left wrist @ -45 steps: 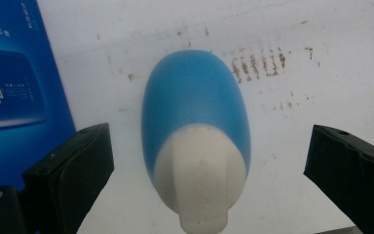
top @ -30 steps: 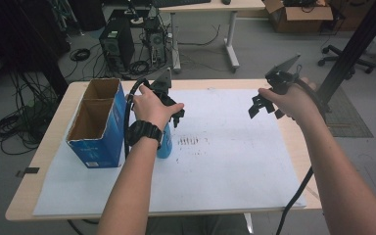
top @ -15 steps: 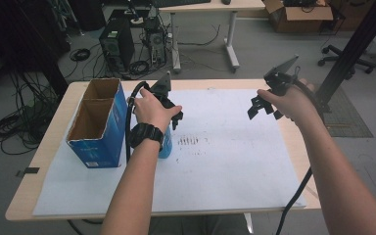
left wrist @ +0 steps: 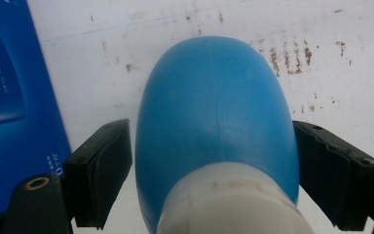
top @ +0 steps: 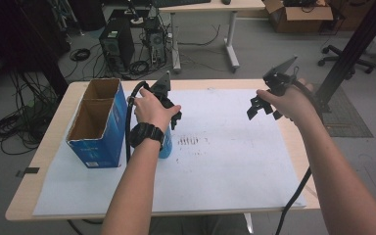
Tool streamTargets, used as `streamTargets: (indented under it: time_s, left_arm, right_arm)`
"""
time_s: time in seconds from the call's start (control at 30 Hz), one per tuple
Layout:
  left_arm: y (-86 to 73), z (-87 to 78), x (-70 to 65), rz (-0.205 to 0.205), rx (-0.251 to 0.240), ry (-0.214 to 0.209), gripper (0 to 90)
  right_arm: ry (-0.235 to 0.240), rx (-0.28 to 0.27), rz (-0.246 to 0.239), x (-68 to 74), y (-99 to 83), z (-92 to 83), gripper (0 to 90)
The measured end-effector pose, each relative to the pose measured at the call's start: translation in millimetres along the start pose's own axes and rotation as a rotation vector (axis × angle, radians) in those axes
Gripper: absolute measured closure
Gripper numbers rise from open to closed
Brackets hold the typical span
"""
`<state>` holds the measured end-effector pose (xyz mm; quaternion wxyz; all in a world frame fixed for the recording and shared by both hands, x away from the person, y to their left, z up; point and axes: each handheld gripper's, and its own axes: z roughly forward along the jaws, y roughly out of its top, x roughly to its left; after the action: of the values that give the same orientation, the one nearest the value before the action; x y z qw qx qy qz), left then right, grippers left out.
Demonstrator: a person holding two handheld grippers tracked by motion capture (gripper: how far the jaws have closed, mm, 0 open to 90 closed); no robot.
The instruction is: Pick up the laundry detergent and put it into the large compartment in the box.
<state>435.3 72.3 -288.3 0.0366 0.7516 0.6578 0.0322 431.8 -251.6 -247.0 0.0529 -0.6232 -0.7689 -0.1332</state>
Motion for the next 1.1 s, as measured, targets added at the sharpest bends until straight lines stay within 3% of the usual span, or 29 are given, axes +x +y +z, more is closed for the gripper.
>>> streamTargets:
  time_s: [1.1]
  left_arm:
    - [3.5,0.5,-0.3,-0.011,0.014,0.008,31.7]
  right_arm:
    - [-0.003,0.006,0.004,-2.2,1.0,2.1,5.6]
